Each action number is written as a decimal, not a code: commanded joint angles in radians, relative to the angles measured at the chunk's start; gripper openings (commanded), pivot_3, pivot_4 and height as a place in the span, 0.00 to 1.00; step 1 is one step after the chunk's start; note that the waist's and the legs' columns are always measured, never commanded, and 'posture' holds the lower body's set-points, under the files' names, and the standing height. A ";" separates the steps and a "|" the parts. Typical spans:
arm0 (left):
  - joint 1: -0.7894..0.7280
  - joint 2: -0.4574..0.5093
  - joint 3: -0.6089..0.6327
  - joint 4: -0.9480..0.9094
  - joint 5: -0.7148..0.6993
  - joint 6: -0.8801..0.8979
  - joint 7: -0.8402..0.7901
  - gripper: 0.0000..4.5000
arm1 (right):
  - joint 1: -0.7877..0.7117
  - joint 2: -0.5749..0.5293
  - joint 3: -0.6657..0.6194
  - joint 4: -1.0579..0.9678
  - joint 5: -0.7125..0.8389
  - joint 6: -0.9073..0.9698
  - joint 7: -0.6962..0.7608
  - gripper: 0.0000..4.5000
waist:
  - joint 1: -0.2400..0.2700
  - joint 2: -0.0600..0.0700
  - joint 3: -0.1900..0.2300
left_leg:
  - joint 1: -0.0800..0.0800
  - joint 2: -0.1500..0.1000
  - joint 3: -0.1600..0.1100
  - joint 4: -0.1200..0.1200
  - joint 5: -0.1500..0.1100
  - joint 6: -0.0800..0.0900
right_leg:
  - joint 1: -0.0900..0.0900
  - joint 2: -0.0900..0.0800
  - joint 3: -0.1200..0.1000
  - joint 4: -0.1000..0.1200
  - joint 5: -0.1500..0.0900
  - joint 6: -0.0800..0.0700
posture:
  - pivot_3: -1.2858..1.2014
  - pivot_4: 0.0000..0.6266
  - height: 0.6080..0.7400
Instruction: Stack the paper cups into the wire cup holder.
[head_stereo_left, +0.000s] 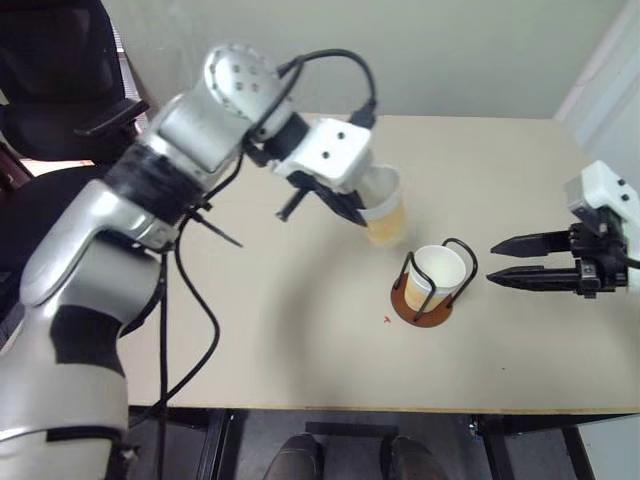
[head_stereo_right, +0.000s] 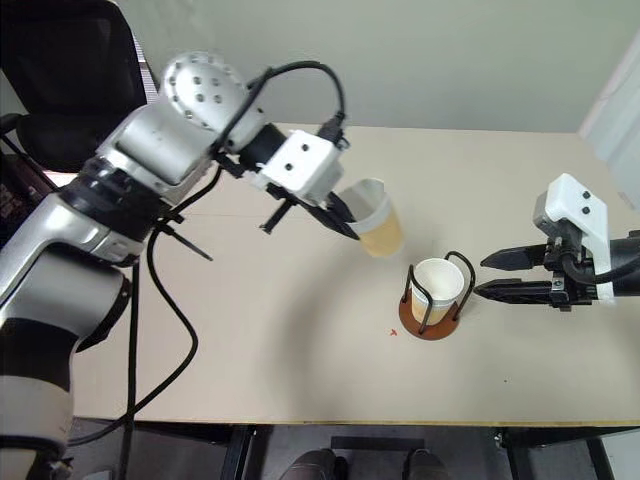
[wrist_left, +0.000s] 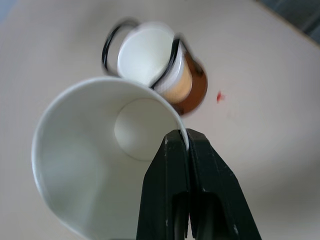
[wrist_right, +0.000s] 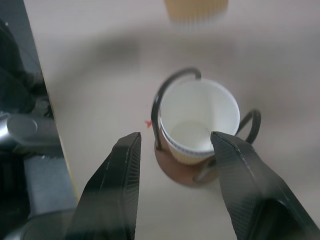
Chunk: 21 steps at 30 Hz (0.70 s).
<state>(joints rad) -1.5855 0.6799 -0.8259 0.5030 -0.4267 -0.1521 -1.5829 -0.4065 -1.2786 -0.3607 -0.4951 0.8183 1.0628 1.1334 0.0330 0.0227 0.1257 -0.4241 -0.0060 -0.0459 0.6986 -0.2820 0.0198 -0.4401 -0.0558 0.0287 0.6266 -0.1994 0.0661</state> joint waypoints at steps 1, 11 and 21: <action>-0.084 -0.039 -0.038 0.056 -0.063 -0.066 -0.031 0.01 | 0.035 -0.007 -0.165 -0.078 0.064 0.084 -0.043 0.50 | -0.001 0.000 0.000 | 0.000 0.000 0.000 0.000 0.000 0.000 | 0.000 0.000 0.000 0.000 0.000 0.000 | 0.52 0.24 1.00; -0.200 -0.233 -0.119 0.315 -0.093 -0.227 -0.031 0.01 | 0.122 -0.007 -0.530 -0.236 0.240 0.368 -0.144 0.50 | 0.002 0.000 0.001 | 0.000 0.000 0.001 0.001 -0.001 0.000 | 0.000 0.000 0.001 -0.001 0.000 0.002 | 0.52 0.24 1.00; -0.172 -0.363 -0.207 0.426 -0.058 -0.311 -0.031 0.01 | 0.163 -0.010 -0.712 -0.298 0.353 0.500 -0.231 0.50 | 0.008 0.000 0.001 | -0.001 -0.001 0.004 0.001 -0.003 0.001 | 0.000 0.002 0.002 0.000 -0.002 0.006 | 0.52 0.24 1.00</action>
<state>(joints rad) -1.7488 0.3243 -1.0353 0.9203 -0.4917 -0.4380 -1.5832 -0.2422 -1.2780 -1.0142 -0.7873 1.1466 1.5467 0.9199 0.0413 0.0223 0.1267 -0.4248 -0.0073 -0.0431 0.7000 -0.2856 0.0205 -0.4398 -0.0545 0.0314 0.6267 -0.2020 0.0732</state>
